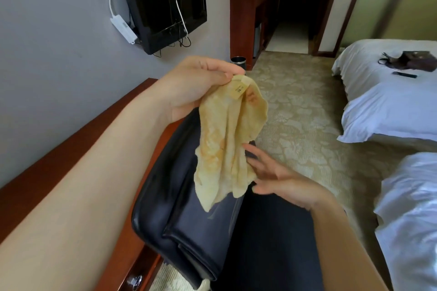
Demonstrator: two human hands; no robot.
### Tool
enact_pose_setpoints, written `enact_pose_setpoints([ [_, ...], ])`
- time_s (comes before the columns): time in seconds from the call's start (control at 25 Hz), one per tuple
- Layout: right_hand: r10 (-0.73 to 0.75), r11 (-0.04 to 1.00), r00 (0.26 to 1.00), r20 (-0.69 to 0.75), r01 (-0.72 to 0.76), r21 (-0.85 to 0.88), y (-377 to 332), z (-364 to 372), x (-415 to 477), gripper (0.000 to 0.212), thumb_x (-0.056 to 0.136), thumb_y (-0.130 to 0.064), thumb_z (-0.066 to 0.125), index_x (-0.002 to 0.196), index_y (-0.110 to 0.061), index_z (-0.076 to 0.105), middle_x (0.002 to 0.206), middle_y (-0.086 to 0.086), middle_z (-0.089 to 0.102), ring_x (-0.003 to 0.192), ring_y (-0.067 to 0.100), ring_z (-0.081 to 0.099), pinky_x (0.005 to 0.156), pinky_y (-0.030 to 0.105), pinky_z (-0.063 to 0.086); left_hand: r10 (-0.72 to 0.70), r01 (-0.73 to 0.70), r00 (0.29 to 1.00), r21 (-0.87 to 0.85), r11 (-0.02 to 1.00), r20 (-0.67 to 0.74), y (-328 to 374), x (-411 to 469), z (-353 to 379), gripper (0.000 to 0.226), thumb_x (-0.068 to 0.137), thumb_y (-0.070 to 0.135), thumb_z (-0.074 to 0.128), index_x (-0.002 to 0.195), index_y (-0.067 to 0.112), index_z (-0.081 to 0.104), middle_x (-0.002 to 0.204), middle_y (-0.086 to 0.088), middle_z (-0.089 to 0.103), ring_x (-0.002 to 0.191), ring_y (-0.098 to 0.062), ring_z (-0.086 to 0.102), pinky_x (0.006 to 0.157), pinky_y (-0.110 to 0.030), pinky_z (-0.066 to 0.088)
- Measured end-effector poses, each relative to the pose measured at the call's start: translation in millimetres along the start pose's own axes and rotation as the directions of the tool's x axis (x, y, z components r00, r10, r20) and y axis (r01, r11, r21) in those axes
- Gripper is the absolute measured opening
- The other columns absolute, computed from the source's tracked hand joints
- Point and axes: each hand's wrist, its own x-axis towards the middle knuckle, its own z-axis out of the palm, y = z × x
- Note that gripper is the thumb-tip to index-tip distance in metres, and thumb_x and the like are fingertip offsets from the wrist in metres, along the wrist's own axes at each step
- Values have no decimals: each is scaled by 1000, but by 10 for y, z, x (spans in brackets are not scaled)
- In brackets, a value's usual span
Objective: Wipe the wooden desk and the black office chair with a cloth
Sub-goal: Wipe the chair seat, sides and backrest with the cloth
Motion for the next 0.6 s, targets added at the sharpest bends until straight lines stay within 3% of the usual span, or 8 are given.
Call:
enact_pose_setpoints([
  [0.04, -12, 999, 998, 70, 9, 38, -9, -33, -27, 88, 77, -17, 68, 147, -36, 18, 148, -10, 37, 136, 6, 36, 112, 32, 28, 6, -6, 1000, -6, 1000, 30, 18, 18, -1, 26, 96, 3, 49, 97, 15, 72, 85, 1, 75, 80, -8, 70, 65, -18, 54],
  [0.08, -40, 995, 998, 38, 36, 91, -17, -29, -22, 91, 77, -23, 72, 148, -34, 16, 149, -6, 36, 136, 8, 36, 112, 33, 27, 7, -5, 998, -22, 1000, 55, 29, 35, -2, 26, 96, 3, 48, 98, 14, 72, 85, 0, 75, 80, -8, 70, 65, -18, 54],
  [0.2, 3, 995, 959, -283, 26, 99, -45, 143, 96, 92, 65, -46, 79, 142, -29, 32, 129, 0, 59, 117, 8, 56, 105, 34, 38, -29, 35, 996, -72, 997, 83, -24, 98, 7, 24, 95, 2, 49, 103, 11, 70, 88, -3, 74, 80, -10, 70, 64, -19, 55],
  [0.24, 30, 994, 935, -353, 8, 107, -14, 173, 129, 91, 61, -45, 80, 139, -26, 37, 117, 1, 66, 109, 9, 62, 99, 32, 43, -60, 66, 995, -82, 994, 75, -83, 113, 20, 24, 95, 2, 48, 104, 10, 70, 90, -4, 74, 80, -10, 70, 64, -20, 55],
  [0.32, 53, 983, 908, -415, 26, 183, 35, 148, 122, 80, 62, -34, 79, 133, -22, 44, 104, 5, 72, 100, 16, 67, 90, 33, 48, -138, 141, 990, -88, 986, 43, -245, 120, 54, 25, 96, 2, 48, 105, 9, 69, 96, -6, 73, 83, -11, 70, 66, -21, 56],
  [0.4, 77, 958, 912, -402, 44, 284, 10, 58, 50, 64, 68, -24, 76, 128, -16, 54, 106, 11, 71, 102, 23, 67, 91, 39, 51, -208, 207, 978, -68, 976, 4, -439, 93, 110, 25, 96, 2, 47, 103, 9, 70, 101, -11, 71, 85, -14, 70, 67, -23, 57],
  [0.52, 75, 933, 904, -421, 86, 351, -49, -73, -47, 32, 78, -10, 65, 110, -15, 68, 99, 10, 71, 98, 26, 67, 84, 37, 56, -266, 254, 959, -119, 960, -95, -690, 62, 209, 26, 97, 2, 45, 101, 7, 70, 103, -15, 70, 90, -21, 69, 73, -30, 58],
  [0.6, 68, 941, 886, -460, 96, 325, -107, -146, -112, 31, 86, -2, 57, 112, -16, 66, 95, 10, 68, 93, 26, 67, 81, 39, 56, -282, 256, 947, -169, 952, -156, -798, 49, 275, 25, 97, 2, 47, 106, 8, 69, 108, -15, 69, 99, -25, 67, 78, -31, 56],
])
